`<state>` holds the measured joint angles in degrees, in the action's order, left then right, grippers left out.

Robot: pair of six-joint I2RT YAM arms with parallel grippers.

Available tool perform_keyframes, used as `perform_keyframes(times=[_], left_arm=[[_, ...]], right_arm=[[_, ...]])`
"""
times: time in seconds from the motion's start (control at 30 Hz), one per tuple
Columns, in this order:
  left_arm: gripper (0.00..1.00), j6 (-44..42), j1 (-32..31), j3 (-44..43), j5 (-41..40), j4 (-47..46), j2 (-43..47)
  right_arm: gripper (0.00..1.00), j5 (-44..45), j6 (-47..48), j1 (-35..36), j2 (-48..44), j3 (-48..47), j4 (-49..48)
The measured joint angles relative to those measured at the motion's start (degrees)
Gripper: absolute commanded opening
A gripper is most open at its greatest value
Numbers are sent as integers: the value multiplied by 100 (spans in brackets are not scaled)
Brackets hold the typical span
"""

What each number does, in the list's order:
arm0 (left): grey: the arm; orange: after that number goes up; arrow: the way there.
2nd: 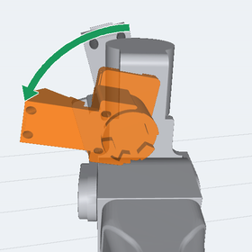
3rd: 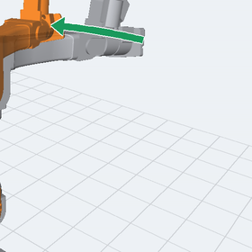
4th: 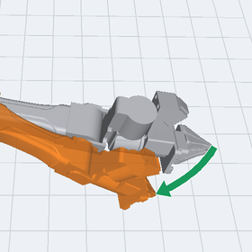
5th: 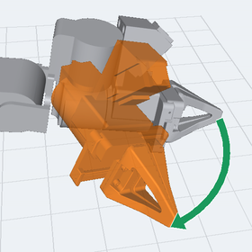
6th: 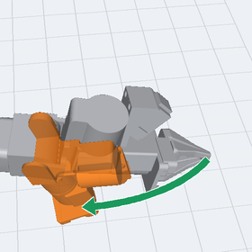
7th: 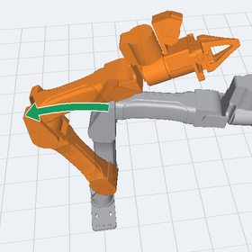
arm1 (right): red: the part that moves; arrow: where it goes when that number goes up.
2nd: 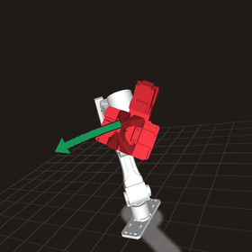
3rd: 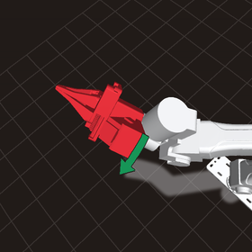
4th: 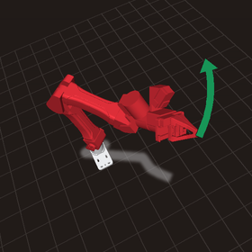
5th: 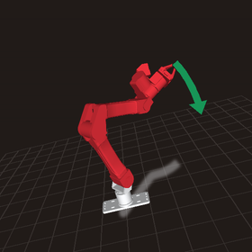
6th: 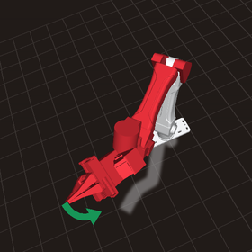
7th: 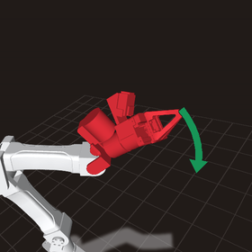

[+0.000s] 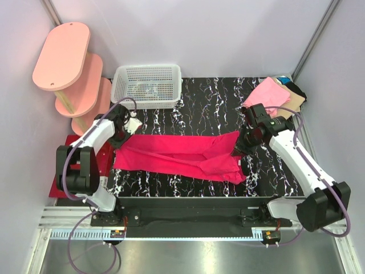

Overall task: Fold and stack the t-shirts
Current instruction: Fold the other side of the tshirt into a rectangle

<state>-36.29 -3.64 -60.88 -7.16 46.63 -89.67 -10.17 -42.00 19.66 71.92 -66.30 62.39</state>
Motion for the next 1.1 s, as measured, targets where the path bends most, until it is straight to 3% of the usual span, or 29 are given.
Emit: perform_keyframes(times=[0.27,0.33,0.4,0.5,0.57,0.6,0.7,0.87,1.0,1.1], left_arm=[[2,-63,28,-214,-238,-317,-837],[9,-125,48,-258,-378,-372,-975],[22,-173,87,-356,-507,-389,-1071],[52,-251,175,-592,-820,-444,-1102],[94,-306,201,-691,-981,-527,-1080],[99,-328,216,-697,-1062,-579,-1045],[99,-271,227,-697,-1228,-573,-813],[99,-98,15,-597,-1285,-487,116],[99,190,-944,-306,-1235,-262,1036],[99,391,-1600,-116,-973,-170,1191]], right_arm=[[0,151,22,-352,874,151,-739],[0,170,24,-398,1086,170,-874],[0,177,28,-417,1263,168,-1005],[2,170,63,-424,1600,15,-1115],[7,157,81,-424,1823,-190,-1165],[9,149,85,-424,1952,-330,-1202],[19,98,109,-426,2310,-763,-1349],[21,111,144,-428,2907,-1486,-1480],[23,107,157,-428,3392,-1958,-1574],[28,114,177,-428,3499,-2033,-1598]])
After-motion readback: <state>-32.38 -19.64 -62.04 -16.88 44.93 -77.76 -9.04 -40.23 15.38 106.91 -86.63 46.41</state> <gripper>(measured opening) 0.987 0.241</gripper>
